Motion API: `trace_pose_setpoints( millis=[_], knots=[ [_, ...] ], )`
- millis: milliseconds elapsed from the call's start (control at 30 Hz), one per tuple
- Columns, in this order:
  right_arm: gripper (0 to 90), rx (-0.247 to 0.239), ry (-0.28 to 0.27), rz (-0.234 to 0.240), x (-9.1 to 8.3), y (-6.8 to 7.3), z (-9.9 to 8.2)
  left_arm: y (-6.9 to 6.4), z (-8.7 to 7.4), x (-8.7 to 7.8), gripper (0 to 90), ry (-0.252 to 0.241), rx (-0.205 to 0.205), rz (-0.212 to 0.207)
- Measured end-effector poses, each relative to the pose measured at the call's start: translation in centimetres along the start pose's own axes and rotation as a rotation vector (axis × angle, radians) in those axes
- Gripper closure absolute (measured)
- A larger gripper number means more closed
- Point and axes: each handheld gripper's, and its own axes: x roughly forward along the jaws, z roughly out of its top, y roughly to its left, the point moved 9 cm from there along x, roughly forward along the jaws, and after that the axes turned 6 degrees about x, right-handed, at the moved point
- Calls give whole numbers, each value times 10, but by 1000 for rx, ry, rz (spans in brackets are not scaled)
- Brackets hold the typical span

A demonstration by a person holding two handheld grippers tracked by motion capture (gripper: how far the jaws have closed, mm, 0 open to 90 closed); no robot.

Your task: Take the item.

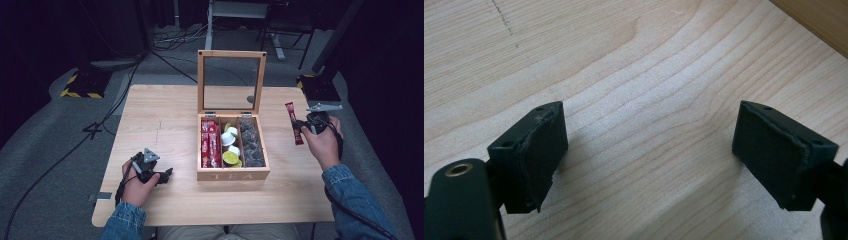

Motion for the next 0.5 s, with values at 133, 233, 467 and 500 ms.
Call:
trace_pose_setpoints(
  millis=[133,233,467,500],
  knots=[
    [835,9,17,-9,5,-6,-8,0,0,0,149,1,-1,0],
    [835,13,27,-13,9,-10,-14,0,0,0,149,1,-1,0],
    [835,25,60,-26,18,-19,-30,0,0,0,149,0,-1,0],
    [835,27,66,-27,19,-20,-33,0,0,0,149,0,-1,0]
  ],
)
